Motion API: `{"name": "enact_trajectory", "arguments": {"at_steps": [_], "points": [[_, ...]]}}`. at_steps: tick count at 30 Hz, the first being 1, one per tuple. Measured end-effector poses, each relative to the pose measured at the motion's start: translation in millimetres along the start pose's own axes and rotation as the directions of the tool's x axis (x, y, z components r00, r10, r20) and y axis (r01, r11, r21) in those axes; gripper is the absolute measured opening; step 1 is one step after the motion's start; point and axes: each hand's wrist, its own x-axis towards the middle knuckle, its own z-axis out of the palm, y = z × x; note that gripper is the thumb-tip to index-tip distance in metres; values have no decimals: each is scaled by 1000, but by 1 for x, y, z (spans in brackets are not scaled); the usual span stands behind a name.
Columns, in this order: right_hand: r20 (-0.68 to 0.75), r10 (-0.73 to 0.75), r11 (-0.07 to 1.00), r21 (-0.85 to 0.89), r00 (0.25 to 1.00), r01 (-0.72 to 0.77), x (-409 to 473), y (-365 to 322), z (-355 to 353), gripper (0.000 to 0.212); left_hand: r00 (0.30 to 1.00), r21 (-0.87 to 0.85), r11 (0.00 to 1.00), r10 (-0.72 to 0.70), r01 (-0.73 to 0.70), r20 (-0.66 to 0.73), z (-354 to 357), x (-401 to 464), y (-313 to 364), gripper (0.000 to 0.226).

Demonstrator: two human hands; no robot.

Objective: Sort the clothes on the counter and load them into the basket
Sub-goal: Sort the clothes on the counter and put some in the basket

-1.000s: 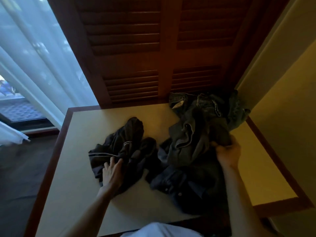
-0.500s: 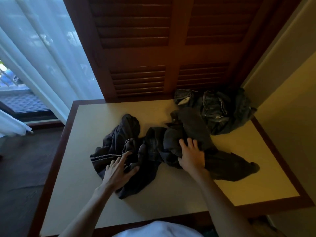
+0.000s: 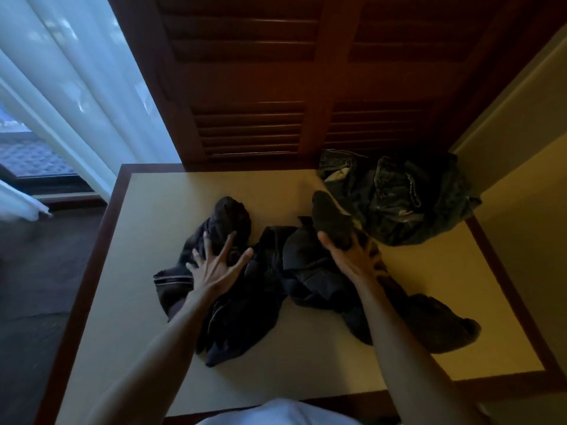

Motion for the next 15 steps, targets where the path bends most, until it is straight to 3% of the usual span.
{"name": "enact_trajectory", "arguments": {"at_steps": [3,6,11,15], "points": [[109,-65,959,-269,992,93,5,-17,22,122,998,107,993,57,-56,-9,32,-4,28,83],[159,-135,867,-459,978,195,21,-37,28,119,987,182,982,72,-45,-147,53,-5,33,77],[228,-186,869,-415,956,269,54,-51,35,110,911,194,979,132,-59,-390,68,5,35,66],[219,-190,877,-401,957,265,66,-60,41,104,911,171,984,110,-44,-399,64,16,37,65]]}}
